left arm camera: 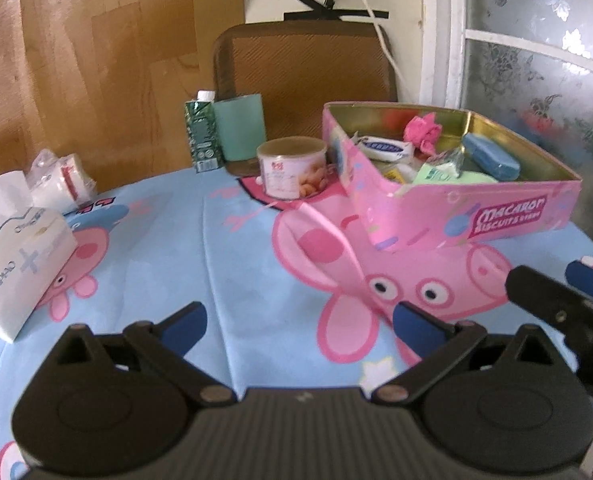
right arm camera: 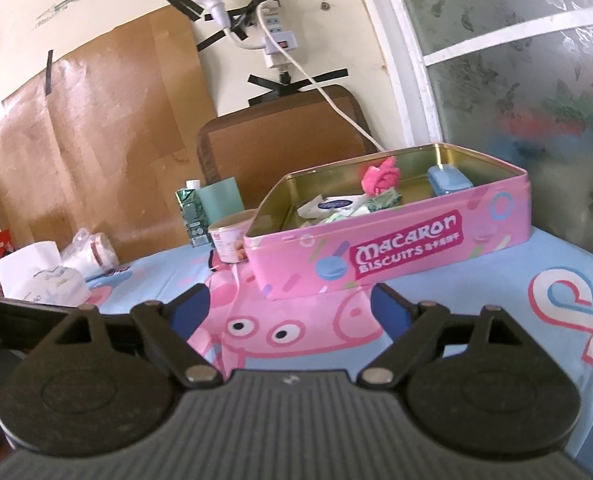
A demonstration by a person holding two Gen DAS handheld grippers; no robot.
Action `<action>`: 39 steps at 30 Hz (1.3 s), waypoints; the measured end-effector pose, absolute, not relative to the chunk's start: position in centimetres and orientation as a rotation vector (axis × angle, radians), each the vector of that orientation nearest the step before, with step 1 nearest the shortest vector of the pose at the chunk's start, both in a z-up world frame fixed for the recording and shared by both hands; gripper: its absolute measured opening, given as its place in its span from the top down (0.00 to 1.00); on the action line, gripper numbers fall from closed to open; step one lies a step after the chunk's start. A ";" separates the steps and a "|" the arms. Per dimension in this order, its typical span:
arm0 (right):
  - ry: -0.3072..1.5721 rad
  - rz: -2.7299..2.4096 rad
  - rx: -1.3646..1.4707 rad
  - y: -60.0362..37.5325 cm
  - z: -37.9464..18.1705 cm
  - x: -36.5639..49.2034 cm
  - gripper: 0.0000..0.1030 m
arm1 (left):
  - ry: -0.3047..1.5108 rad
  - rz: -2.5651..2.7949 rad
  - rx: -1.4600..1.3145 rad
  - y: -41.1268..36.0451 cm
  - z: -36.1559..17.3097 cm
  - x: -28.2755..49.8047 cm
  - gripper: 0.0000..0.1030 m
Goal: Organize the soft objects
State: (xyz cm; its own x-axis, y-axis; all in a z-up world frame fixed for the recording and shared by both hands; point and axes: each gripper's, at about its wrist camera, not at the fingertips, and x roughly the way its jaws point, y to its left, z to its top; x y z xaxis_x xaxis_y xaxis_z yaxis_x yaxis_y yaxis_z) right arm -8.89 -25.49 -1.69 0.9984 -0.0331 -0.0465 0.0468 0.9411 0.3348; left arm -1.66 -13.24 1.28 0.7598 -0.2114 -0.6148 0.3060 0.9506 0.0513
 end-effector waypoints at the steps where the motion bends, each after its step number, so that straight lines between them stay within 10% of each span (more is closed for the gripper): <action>1: 0.041 -0.041 0.339 -25.4 -1.7 -8.9 0.13 | 0.653 -0.275 0.155 -13.2 1.2 -1.7 0.00; 39: 0.068 -0.029 0.361 -25.3 -2.4 -8.2 0.11 | 0.644 -0.210 0.257 -13.7 -0.1 -2.1 0.00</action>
